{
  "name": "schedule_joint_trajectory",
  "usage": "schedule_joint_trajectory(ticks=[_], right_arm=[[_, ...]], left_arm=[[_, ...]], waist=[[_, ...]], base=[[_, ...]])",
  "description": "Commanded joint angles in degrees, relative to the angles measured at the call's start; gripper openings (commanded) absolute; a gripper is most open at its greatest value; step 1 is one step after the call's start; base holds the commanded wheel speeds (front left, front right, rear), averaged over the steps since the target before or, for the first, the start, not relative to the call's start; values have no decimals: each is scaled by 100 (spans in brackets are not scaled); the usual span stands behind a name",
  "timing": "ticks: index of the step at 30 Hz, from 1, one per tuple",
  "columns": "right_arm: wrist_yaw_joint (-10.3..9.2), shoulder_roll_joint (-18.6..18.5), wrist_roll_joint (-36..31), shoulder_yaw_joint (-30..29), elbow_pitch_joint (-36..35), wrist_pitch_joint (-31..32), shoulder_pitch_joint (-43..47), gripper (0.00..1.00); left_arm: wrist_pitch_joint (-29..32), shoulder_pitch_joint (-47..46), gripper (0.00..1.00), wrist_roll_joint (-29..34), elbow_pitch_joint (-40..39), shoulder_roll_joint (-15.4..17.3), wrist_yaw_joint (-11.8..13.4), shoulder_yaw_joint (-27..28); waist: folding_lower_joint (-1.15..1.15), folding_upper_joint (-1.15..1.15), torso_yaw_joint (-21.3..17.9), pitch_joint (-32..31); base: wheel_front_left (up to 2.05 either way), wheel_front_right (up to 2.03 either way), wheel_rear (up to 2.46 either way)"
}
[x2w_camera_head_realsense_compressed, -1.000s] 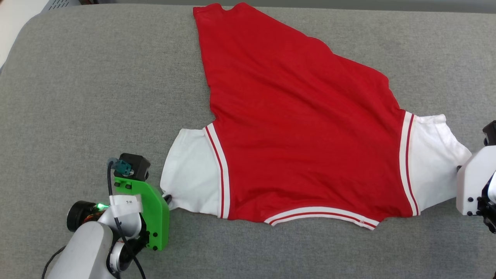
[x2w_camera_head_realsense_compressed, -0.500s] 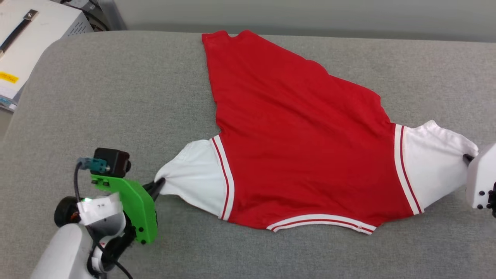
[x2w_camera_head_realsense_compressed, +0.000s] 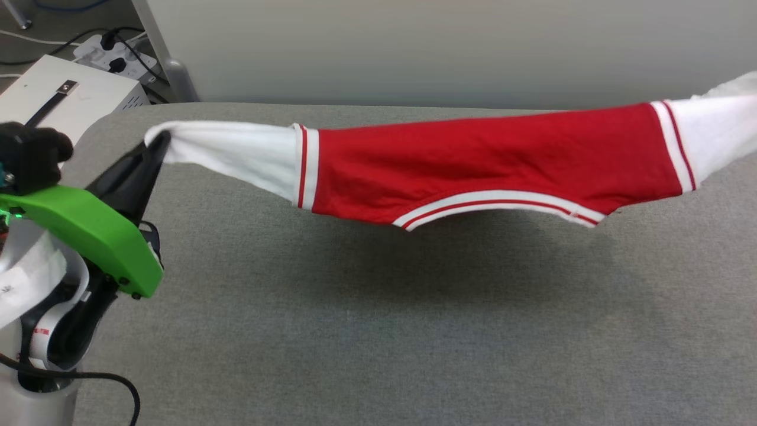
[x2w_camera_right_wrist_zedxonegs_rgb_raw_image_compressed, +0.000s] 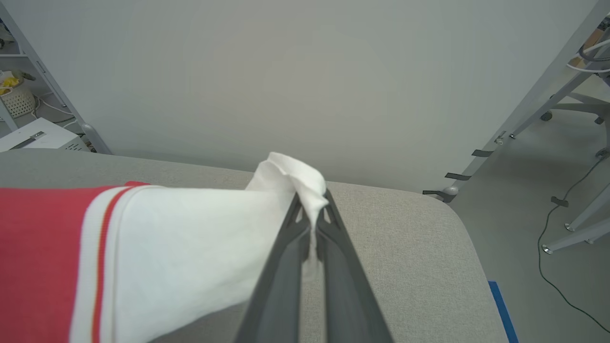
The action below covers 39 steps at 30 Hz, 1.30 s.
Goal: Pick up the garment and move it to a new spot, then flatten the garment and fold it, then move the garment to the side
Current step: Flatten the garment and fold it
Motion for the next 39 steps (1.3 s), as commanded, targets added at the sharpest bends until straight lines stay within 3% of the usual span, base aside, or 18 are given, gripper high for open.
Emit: schedule_joint_trajectory(ticks=[1,10,15,27,33,39], right_arm=[[-2,-49,74,-30,-69,35,-233,0],[-2,-73,137,176,-55,179,-1327,0],[-2,-64,105,292,122,79,-1901,0],[-2,-20,-120,679,1161,-505,-3801,0],[-2,71,-405,823,1835,-1079,-4889,0],[-2,325,-896,778,2711,-1996,-5993,0]], left_arm=[[-32,-188,0,-65,-103,59,46,64],[-78,-1182,0,67,-309,450,-8,378],[-34,-1749,0,-8,13,639,-123,420],[-10,-3721,0,-312,1348,998,-368,341],[-500,-5060,0,-62,2163,1168,-480,2],[-1252,-6442,0,287,3309,1064,-512,-412]], waist=[[0,68,-95,-68],[0,68,-400,53],[0,68,-520,318],[0,68,-666,1651],[0,68,-679,2450],[0,68,-639,3086]], base=[[0,0,0],[0,0,0],[0,0,0],[0,0,0],[0,0,0],[0,0,0]])
